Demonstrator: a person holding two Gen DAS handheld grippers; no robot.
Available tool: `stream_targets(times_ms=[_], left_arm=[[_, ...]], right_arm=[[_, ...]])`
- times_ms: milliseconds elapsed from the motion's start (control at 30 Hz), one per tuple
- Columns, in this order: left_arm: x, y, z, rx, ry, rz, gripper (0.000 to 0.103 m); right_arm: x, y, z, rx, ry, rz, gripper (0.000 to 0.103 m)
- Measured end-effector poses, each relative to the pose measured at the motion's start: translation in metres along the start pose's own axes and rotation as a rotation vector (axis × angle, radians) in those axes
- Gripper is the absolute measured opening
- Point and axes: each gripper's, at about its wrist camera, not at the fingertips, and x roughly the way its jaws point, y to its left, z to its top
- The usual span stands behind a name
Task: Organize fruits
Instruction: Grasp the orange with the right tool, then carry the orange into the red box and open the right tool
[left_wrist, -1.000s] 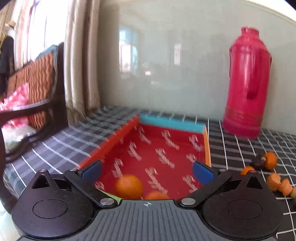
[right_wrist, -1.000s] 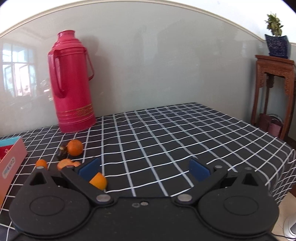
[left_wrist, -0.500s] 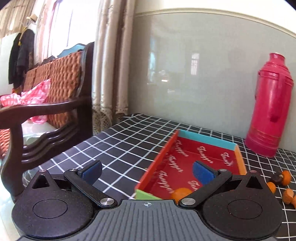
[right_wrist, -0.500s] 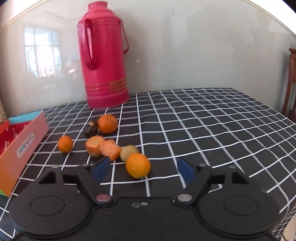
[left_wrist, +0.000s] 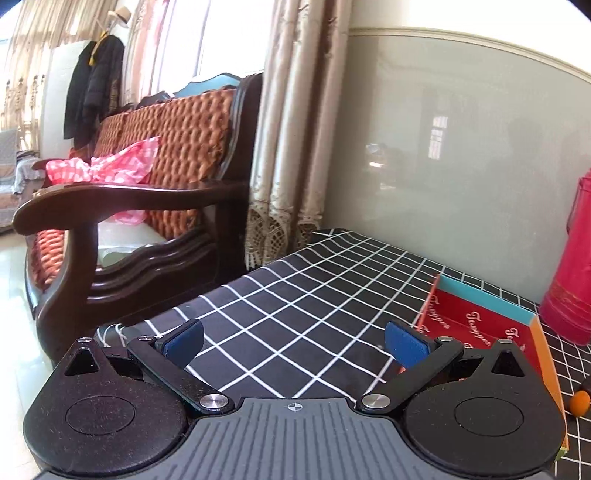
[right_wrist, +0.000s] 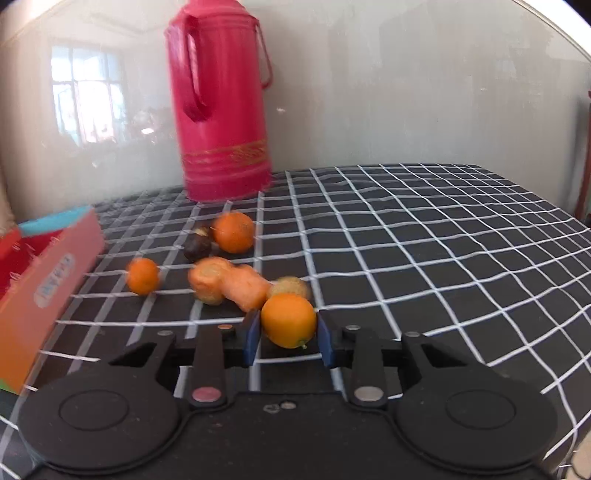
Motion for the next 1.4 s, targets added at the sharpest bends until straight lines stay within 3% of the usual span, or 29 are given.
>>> stream_targets(times_ms=[167, 333, 600, 800, 1100, 1233, 1400], left_arm=[[0.002, 0.015, -0.001, -0.012, 0.016, 0.027, 0.103], [0.000, 0.031, -0.002, -0.011, 0.004, 0.064, 0.103], [0.001, 0.070, -0.002, -0.048, 0.009, 0.130, 0.103], [0.004, 0.093, -0.001, -0.077, 0.015, 0.165, 0.103], [0.006, 0.096, -0.002, -0.080, 0.016, 0.157, 0.103], [0.003, 0.077, -0.002, -0.050, 0.010, 0.121, 0.103], [-0.008, 0.040, -0.004, 0.013, -0.013, 0.030, 0.103]], right_arm=[[-0.017, 0.034, 0.009, -0.011, -0.056, 0.190, 0.024], [-0.031, 0.090, 0.013, -0.111, -0.098, 0.382, 0.024], [-0.034, 0.167, 0.002, -0.258, -0.051, 0.532, 0.024], [-0.026, 0.194, -0.001, -0.292, -0.020, 0.509, 0.025], [-0.036, 0.171, 0.004, -0.216, -0.135, 0.459, 0.065], [-0.039, 0.153, 0.009, -0.193, -0.178, 0.388, 0.074], [-0.045, 0.120, 0.015, -0.167, -0.235, 0.238, 0.085]])
